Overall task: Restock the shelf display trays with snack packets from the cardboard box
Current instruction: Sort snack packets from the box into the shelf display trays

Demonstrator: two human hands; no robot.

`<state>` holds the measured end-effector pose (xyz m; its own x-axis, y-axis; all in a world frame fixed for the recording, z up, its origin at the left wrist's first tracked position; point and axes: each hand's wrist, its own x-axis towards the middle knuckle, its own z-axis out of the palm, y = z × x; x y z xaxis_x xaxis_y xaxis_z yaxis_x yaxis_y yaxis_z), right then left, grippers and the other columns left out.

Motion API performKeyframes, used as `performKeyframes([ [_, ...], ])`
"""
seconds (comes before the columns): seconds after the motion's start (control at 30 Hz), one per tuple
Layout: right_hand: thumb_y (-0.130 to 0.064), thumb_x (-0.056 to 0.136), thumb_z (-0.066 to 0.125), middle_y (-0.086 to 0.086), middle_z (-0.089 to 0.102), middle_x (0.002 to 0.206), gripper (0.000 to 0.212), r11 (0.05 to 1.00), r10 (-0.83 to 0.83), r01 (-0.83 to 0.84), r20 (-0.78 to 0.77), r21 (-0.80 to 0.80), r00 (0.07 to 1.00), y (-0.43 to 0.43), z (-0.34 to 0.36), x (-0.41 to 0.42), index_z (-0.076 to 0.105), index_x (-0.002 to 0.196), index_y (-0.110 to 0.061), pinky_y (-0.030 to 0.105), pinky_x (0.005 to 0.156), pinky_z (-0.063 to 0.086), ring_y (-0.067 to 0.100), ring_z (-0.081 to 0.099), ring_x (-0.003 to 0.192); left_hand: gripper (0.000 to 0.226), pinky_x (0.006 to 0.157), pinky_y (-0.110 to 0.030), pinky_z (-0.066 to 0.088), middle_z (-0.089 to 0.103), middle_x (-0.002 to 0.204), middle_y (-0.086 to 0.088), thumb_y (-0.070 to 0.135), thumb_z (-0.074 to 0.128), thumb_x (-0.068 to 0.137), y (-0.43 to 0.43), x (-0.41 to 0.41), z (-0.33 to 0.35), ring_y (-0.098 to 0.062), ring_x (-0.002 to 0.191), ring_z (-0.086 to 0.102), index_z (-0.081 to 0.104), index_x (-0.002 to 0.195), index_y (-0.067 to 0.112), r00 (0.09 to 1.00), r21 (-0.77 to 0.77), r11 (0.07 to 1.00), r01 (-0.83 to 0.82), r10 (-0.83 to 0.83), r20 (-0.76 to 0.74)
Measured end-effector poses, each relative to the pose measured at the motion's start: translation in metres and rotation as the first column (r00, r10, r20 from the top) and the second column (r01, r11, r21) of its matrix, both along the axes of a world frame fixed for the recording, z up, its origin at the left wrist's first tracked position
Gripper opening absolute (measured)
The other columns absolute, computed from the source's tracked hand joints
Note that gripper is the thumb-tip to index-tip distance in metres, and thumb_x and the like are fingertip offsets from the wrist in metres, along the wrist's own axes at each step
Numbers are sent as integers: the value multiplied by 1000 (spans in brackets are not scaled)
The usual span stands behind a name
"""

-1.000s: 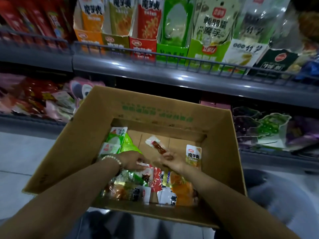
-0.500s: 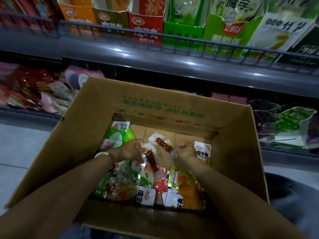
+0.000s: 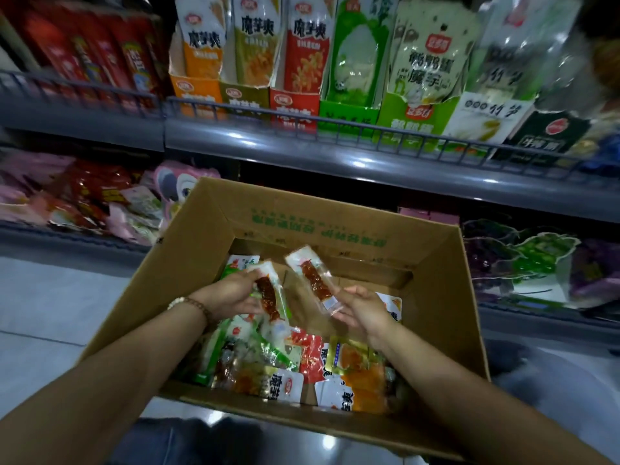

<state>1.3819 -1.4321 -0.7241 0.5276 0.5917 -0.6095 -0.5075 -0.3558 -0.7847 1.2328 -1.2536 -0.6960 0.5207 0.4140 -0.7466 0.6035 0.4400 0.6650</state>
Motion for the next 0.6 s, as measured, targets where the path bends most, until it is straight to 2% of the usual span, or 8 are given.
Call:
performKeyframes([
  [0.07,-16,90,61,9,64,95,9,995,-53,55,-19,78,998,-6,20,-6,54,88,-10,18,66,57,20,64,90,47,70,-33,56,28,152,-18,26,29,104,-13,-3,23,-37,122,50,22,148,12,992,-44,993,-105,108,69],
  [0.13,-16,89,62,10,65,98,9,992,-49,51,-19,117,999,-11,38,-14,56,90,-9,18,64,56,20,65,88,51,75,-38,55,30,150,-21,39,25,103,-24,-5,40,-38,125,47,21,148,17,972,-102,981,-166,180,154],
  [0.23,-15,88,62,9,66,94,8,992,11,-13,17,123,1000,-14,60,-28,57,87,-10,21,66,56,17,65,80,58,81,-40,57,50,136,-15,60,26,93,-41,-7,54,-30,116,57,40,137,24,946,-144,987,-76,117,304],
  [0.27,-16,88,63,8,66,93,9,992,40,-44,43,119,998,-15,65,-34,57,86,-10,23,68,55,17,64,77,55,80,-37,57,57,127,-11,60,33,92,-47,-6,58,-26,110,60,47,130,22,941,-87,994,-59,84,326],
  [0.33,-18,86,65,4,65,88,11,989,98,-112,132,99,986,-18,74,-42,58,83,-11,26,71,53,15,60,71,41,75,-29,54,65,113,-7,45,48,93,-58,-2,67,-21,101,64,56,117,13,946,81,992,-95,65,317],
  [0.43,-24,82,71,0,65,83,16,982,149,-177,297,69,943,-26,88,-47,59,83,-13,24,70,47,12,57,75,29,69,-28,46,68,111,-14,27,58,92,-66,3,74,-26,94,61,61,114,7,921,172,966,-192,117,372],
  [0.53,-30,79,72,2,70,98,29,970,175,-205,208,131,962,-30,99,-45,61,99,-12,30,83,52,17,64,91,25,82,-35,50,71,107,-13,21,62,90,-73,6,87,-26,95,65,65,110,6,894,202,957,-208,102,437],
  [0.6,-32,81,70,4,71,107,35,960,201,-225,148,167,968,-31,108,-44,63,111,-15,38,95,49,21,65,101,24,78,-27,54,72,100,-10,21,64,88,-80,10,94,-22,90,68,68,105,5,888,257,948,-185,49,457],
])
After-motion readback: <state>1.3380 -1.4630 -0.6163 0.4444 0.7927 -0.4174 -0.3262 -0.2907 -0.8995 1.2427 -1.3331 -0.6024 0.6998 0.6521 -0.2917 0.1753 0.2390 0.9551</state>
